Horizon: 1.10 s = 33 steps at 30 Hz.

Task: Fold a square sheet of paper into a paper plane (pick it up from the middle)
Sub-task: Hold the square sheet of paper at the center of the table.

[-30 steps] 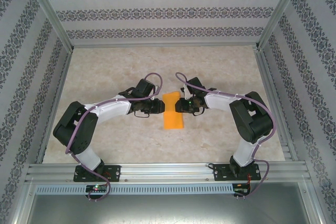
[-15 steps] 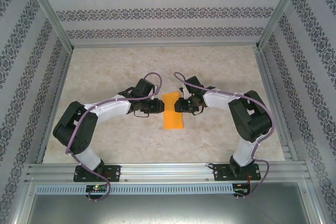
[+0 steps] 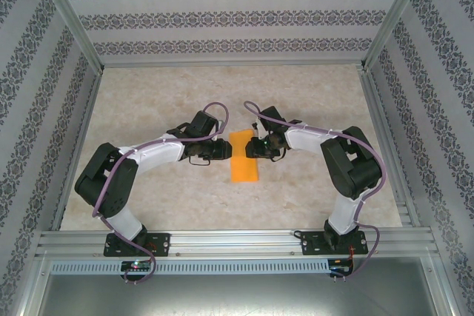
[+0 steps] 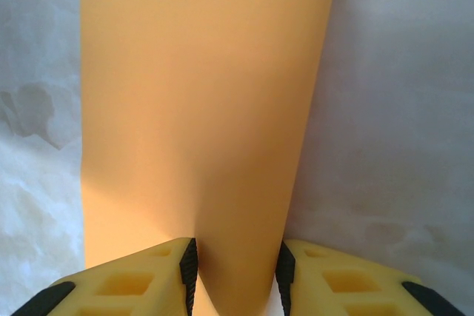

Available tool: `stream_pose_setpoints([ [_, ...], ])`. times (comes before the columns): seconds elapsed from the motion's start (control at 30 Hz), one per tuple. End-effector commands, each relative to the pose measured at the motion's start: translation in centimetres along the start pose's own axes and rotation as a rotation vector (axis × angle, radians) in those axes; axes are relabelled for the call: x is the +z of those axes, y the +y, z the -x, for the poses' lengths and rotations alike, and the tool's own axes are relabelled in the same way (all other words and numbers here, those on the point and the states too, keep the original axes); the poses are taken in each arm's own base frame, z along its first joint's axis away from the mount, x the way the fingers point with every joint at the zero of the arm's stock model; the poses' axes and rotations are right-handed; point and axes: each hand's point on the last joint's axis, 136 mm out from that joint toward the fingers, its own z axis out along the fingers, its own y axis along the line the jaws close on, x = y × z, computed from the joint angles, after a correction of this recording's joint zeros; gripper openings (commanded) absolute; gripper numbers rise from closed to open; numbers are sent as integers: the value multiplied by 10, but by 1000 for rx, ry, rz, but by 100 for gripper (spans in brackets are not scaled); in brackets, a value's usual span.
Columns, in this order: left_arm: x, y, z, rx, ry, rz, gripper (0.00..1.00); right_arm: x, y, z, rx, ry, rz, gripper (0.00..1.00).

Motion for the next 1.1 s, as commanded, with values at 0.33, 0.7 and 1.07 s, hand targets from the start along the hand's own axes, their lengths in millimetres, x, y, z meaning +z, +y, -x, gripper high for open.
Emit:
stream_pose_setpoints([
  [0.33, -5, 5, 6, 0, -12, 17, 34, 15, -15, -13, -44, 61, -90, 37],
  [0.7, -7, 7, 15, -25, -52, 31, 34, 16, -16, -12, -57, 66, -103, 37],
  [1.07, 0, 1, 19, -69, -67, -18, 34, 18, -18, -13, -53, 75, -111, 38],
])
